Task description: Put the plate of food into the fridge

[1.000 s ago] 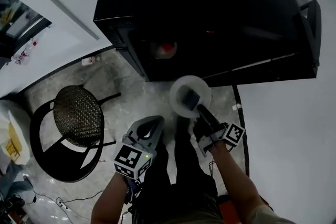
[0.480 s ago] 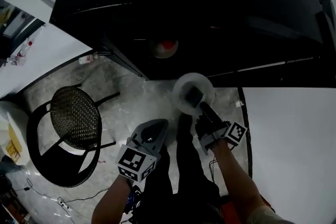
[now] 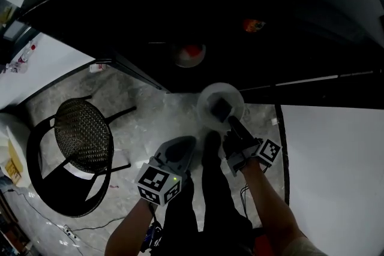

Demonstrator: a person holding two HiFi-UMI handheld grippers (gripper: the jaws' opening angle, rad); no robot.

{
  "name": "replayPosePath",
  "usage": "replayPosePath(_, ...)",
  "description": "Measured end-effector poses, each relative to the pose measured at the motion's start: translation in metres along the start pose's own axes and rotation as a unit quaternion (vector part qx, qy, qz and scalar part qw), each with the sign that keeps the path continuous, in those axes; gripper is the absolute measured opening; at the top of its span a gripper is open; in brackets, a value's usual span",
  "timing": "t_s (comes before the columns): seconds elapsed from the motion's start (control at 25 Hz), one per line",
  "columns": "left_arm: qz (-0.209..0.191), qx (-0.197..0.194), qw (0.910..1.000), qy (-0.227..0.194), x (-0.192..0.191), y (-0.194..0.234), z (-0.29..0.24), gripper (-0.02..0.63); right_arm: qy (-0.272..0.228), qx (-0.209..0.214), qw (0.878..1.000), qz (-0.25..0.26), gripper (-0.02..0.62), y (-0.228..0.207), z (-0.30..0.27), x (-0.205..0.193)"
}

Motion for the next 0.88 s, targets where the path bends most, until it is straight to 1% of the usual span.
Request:
replayPosePath(0.16,-0.004,0.001,1.0000,0.001,-0.002,0.005,-0.006,0.011,-0.011,-0.005,1.000,0.001,0.030,-0.007,-0.005,0.006)
replayPosePath(0.44,-0.012,0.013,0.9998,-0.001,0.000,0.021,-0.024,0.011,-0.027,-0.011,1.000,0.003,0.030,-0.029,-0.027,0.018)
replayPosePath(0.6,-0.018,0.011,0.9998,0.002,-0.003,0.021,-0.029,0.010,-0.029,-0.024,0.999,0.009,0.029,-0.038,-0.033,0.020)
replayPosePath(0.88,-0.013,0.013,0.9998,0.002,-0.009,0.025,-0.037,0.010,-0.041,-0.034,0.999,0.002,0.029,-0.053,-0.047,0.028)
Point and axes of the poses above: the fingertips, and each gripper's own axes: z backward along the fingers, y to its left, x out of its top, the point moved 5 cm from there along z, backward along the fingers, and after that the axes turned 9 degrees about x, right-handed, at the moved point
